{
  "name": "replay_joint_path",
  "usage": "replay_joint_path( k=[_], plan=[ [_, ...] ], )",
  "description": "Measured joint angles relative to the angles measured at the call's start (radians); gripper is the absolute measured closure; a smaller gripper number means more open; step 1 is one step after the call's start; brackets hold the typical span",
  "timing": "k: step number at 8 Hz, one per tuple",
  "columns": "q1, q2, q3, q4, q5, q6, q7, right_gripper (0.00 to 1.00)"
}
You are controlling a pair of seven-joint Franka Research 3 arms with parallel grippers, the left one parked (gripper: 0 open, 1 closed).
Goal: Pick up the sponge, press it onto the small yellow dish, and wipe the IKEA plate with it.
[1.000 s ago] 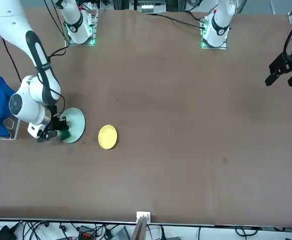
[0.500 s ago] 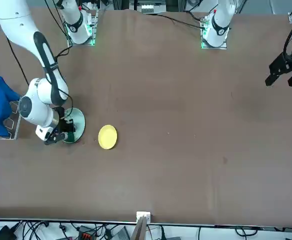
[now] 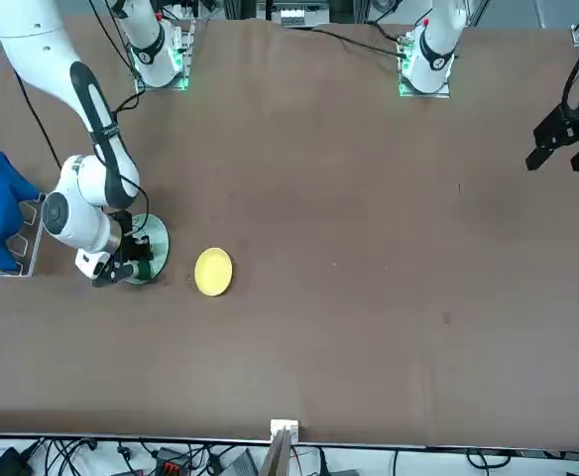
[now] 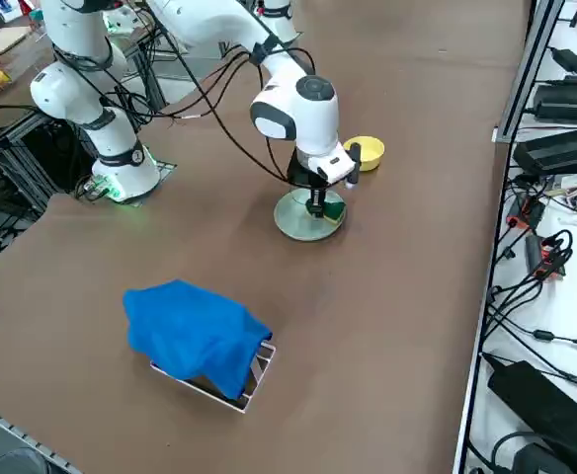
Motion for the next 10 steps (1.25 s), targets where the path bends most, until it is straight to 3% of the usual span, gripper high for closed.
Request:
replay_joint_path(
  k=[2,5,6,7,9,10],
  plan=[
    [0.0,-0.034,0.0,0.005,0.001,-0.076,0.012,0.89],
    [0.0,-0.179,0.007,-0.008,0.003,-0.249,0.083,0.89],
    [-0.001,-0.227,0.029,-0.043,0.006,-0.254,0.125,0.89],
    [-0.001,-0.266,0.073,-0.102,0.008,-0.215,0.193,0.89],
    [0.008,-0.298,0.203,-0.241,0.008,-0.035,0.393,0.89],
    [0.03,-0.296,0.242,-0.287,0.008,0.039,0.482,0.89]
  ],
)
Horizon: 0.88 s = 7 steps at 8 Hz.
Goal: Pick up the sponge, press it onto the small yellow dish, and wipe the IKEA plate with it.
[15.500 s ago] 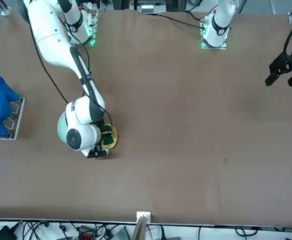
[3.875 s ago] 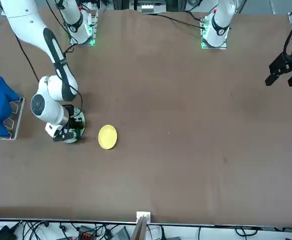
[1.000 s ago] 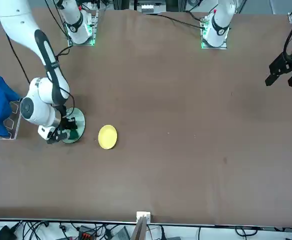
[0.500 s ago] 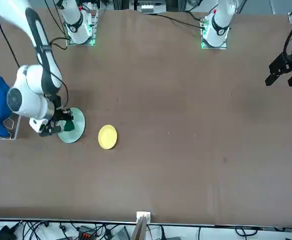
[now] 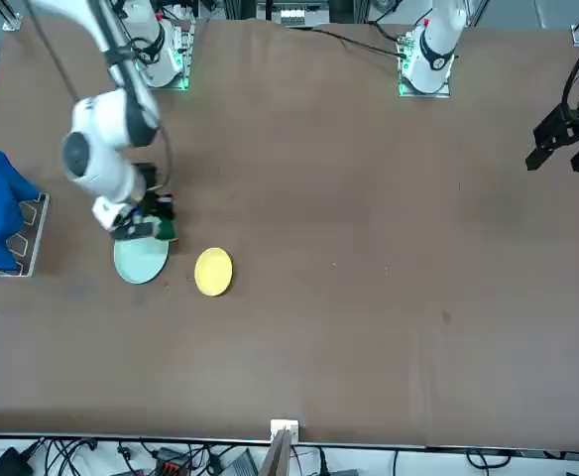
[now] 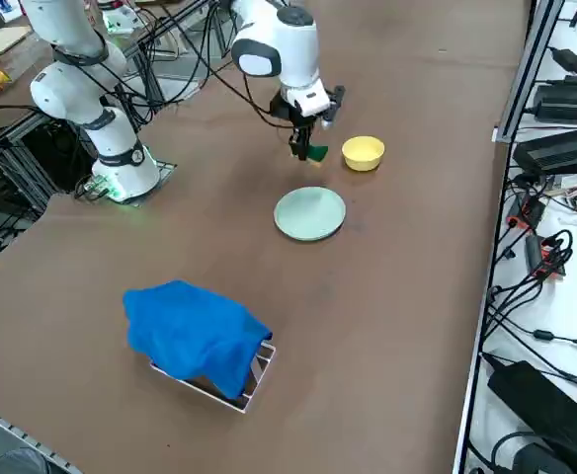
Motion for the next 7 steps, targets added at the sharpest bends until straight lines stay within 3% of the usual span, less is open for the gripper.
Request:
replay_joint_path(
  k=[3,7],
  plan=[
    [0.117,0.018,0.015,-0.047,0.0,0.111,0.194,0.89],
    [0.236,0.023,0.016,-0.152,0.0,0.246,0.287,0.89]
  ],
)
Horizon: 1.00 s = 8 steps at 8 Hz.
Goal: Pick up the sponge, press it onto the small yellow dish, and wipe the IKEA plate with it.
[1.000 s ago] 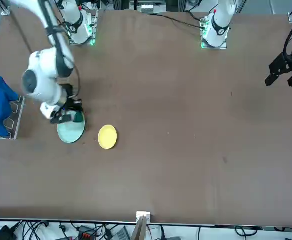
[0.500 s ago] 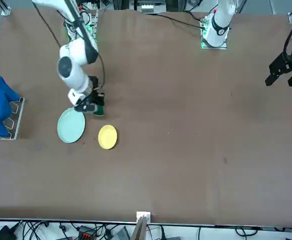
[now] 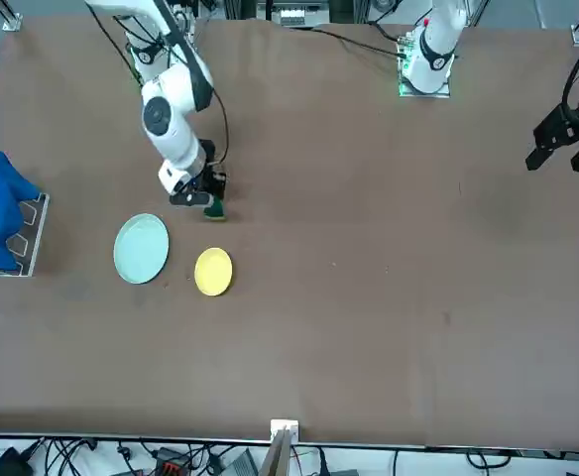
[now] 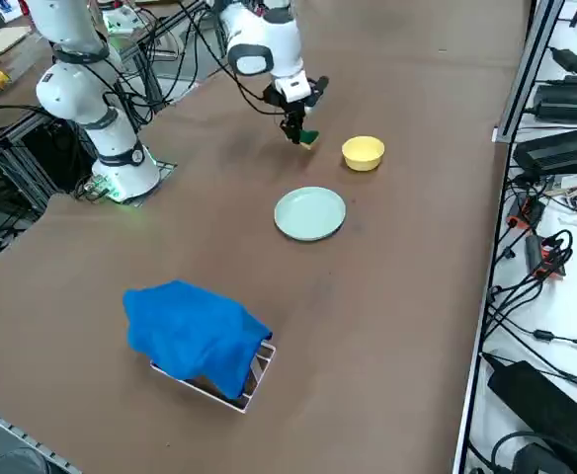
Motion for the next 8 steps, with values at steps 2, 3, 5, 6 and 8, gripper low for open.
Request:
replay_joint_path(
  k=[2,3,5,6,8],
  plan=[
    [0.047,0.0,0.0,-0.042,0.0,0.024,0.023,0.88],
    [0.057,0.0,0.0,-0.059,0.0,0.041,0.032,0.88],
    [0.059,0.0,-0.001,-0.09,0.0,0.071,0.033,0.86],
    [0.059,0.0,-0.003,-0.095,0.0,0.073,0.033,0.84],
    [0.059,0.004,-0.006,-0.098,0.0,0.078,0.034,0.65]
  ],
)
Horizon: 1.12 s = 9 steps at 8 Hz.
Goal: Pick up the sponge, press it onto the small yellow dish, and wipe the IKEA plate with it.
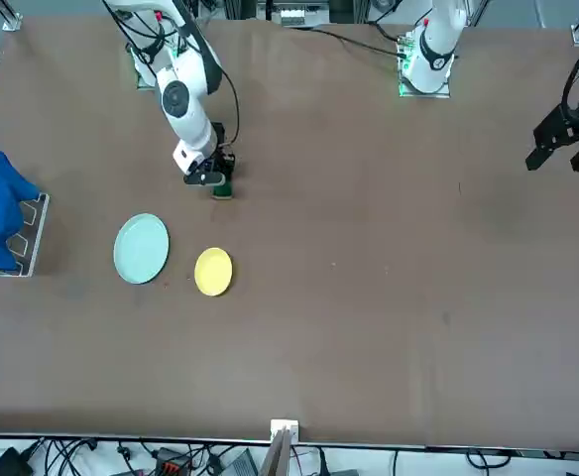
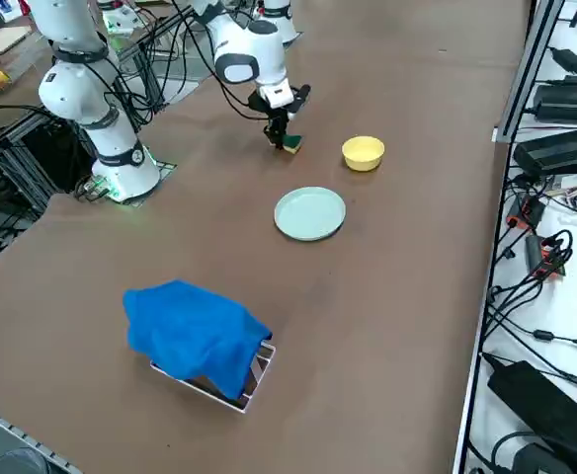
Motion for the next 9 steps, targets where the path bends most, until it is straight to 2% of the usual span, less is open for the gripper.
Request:
replay_joint_path(
  k=[3,4,7,8,9],
  plan=[
    [-0.001,0.007,-0.002,0.001,0.0,0.014,0.0,0.13],
    [-0.001,0.006,-0.002,0.006,0.0,0.018,0.0,0.01],
    [-0.018,-0.034,-0.005,0.038,0.0,0.017,0.0,0.0],
    [-0.036,-0.067,-0.006,0.064,0.0,-0.025,0.0,0.0],
    [-0.059,-0.102,-0.007,0.119,0.0,-0.126,0.0,0.0]
  ],
)
